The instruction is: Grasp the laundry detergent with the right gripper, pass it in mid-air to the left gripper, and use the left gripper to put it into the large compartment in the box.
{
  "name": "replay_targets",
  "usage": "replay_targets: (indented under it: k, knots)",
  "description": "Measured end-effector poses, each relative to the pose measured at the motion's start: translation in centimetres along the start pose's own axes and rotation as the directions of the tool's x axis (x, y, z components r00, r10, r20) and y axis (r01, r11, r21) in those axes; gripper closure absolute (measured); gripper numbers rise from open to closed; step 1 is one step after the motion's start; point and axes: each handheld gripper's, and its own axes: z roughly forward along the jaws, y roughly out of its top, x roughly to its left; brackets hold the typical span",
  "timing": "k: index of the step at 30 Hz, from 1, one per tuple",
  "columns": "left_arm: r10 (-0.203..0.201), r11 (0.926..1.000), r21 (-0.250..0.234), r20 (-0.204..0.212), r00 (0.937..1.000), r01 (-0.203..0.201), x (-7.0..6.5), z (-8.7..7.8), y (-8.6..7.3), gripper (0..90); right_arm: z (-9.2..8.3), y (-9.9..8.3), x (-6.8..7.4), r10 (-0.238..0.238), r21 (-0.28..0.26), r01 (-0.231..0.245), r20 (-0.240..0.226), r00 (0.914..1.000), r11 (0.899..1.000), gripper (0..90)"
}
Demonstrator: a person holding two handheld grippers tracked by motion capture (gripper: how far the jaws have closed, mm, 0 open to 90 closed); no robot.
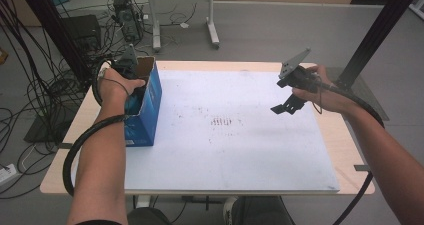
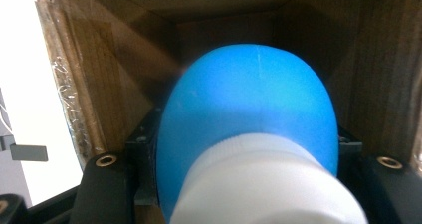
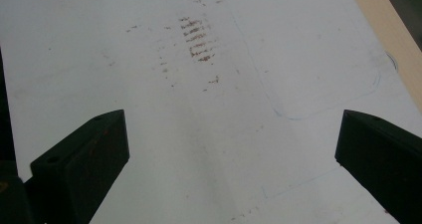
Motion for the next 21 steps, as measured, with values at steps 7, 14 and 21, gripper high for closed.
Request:
replay_targets:
  k: [7,14,21]
  knots:
    - [0.001,1.0,-0.001,0.001,1.0,-0.001,0.0,0.01,-0.01,36.9,-0.18,-0.04,-0.04,0.002,0.001,-0.002,0.003,1.0,1.0,0.4]
    - [0.001,1.0,-0.001,0.001,1.0,-0.001,0.02,0.0,-0.02,36.9,-0.21,-0.13,-0.13,0.005,0.004,-0.005,0.005,1.0,1.0,0.4]
    - [0.001,1.0,-0.001,0.001,1.0,-0.001,0.03,0.02,0.0,36.9,-0.34,-0.01,-0.2,0.0,0.007,0.0,0.009,1.0,1.0,0.4]
